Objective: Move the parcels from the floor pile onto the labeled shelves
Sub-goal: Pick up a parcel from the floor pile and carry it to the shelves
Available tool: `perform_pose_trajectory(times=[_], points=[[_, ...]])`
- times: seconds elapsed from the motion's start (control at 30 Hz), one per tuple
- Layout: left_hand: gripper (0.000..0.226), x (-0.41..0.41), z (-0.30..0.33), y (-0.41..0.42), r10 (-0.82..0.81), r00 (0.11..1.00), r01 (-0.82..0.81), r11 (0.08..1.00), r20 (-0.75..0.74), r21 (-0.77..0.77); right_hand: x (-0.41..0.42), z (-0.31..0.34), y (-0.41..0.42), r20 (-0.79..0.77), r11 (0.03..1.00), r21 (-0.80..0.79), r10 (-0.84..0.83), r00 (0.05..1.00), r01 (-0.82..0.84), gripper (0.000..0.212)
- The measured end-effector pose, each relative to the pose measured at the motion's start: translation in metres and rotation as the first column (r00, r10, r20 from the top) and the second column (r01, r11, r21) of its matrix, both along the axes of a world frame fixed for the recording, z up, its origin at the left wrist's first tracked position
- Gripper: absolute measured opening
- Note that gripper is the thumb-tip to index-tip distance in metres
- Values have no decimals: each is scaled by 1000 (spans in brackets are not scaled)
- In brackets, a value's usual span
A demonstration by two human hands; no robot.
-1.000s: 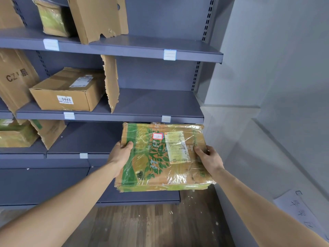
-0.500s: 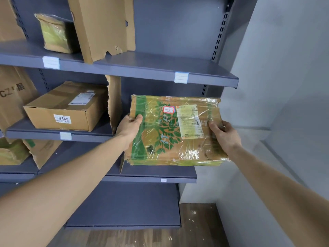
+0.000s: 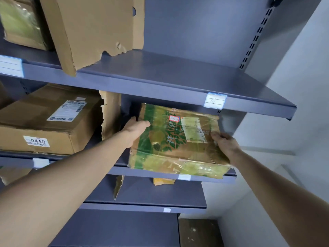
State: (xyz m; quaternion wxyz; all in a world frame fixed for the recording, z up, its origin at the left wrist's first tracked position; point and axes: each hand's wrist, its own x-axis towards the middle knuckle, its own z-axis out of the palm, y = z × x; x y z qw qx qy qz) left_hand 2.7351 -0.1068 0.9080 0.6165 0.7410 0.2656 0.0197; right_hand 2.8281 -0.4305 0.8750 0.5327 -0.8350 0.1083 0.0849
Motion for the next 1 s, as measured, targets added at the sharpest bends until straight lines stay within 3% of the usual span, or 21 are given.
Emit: perform_pose_trajectory(times=[0.07, 0.1, 0.2, 0.23, 0.33, 0.43, 0.53, 0.6, 0.73, 0.87, 1.0], points=[[76, 9, -4, 5, -39, 999, 38, 999, 17, 29, 31, -12, -7, -22, 998, 66, 13, 1000, -12, 97], [76, 14, -5, 7, -54, 998, 53, 998, 24, 43, 31, -3, -4, -42, 993, 117, 5, 999, 0, 86], [75, 26, -10, 13, -48, 997, 44, 996, 58, 72, 11, 35, 18, -40, 991, 118, -60, 997, 64, 22], [75, 30, -9, 12, -44, 996, 37, 995, 74, 98, 13, 37, 20, -15, 993, 87, -72, 997, 73, 15], [75, 37, -10, 11, -65, 994, 40, 968, 90, 247, 15, 29, 30, 116, 988, -156, -5, 993, 23, 24], [74, 37, -9, 7, -89, 994, 50, 894, 67, 445, 6, 24, 38, 213, 912, -410, 77, 974, 18, 35], [68, 35, -4, -2, -71, 997, 29, 740, 35, 672, -6, 27, 40, 262, 903, -424, 50, 964, 68, 40], [63, 28, 4, -19, -138, 986, 21, 663, 95, 748, -16, 26, 34, 255, 908, -414, 49, 966, 64, 42], [56, 17, 11, -75, -445, 876, 149, 614, 185, 775, -50, 22, 17, 249, 937, -343, 26, 968, 63, 36], [54, 2, 9, -162, -660, 719, 328, 601, 220, 729, -95, 15, -22, 230, 950, -283, -66, 971, 132, 47], [58, -32, -10, -256, -813, 566, 533, 486, 136, 692, -169, 1, -87, 153, 930, -279, -204, 967, 241, 52]])
